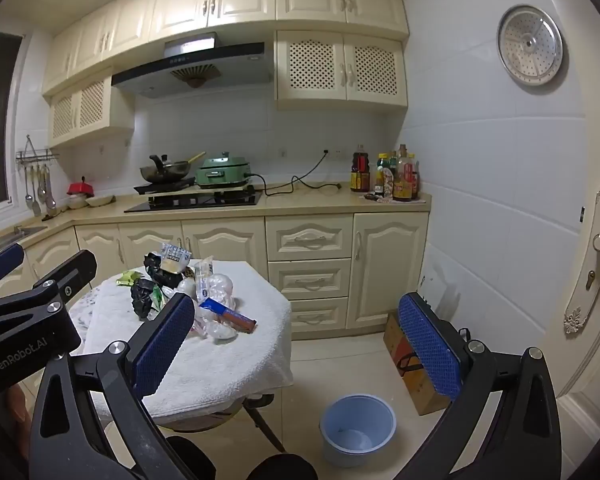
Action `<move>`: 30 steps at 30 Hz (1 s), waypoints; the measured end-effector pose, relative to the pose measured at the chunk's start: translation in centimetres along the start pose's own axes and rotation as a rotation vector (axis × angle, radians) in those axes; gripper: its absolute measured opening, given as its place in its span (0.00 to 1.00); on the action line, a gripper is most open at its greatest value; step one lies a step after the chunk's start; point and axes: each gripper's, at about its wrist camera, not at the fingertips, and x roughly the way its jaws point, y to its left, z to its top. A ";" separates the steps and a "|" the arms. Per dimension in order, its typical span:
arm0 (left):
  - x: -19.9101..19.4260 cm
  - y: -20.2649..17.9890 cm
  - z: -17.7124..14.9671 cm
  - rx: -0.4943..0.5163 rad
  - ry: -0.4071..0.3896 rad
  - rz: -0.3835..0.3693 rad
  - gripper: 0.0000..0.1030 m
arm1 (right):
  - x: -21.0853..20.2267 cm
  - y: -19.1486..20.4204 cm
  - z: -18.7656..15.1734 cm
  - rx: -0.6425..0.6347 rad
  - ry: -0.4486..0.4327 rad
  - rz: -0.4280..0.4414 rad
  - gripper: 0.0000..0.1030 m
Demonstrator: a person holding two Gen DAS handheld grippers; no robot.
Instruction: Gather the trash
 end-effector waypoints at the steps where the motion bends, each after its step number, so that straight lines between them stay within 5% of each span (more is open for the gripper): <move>1: 0.0 0.0 0.0 0.003 -0.001 0.002 0.99 | 0.0 0.0 0.0 -0.003 0.008 -0.001 1.00; 30: 0.0 0.1 -0.2 -0.005 -0.010 0.009 0.99 | 0.0 0.5 -0.2 0.005 0.010 0.001 1.00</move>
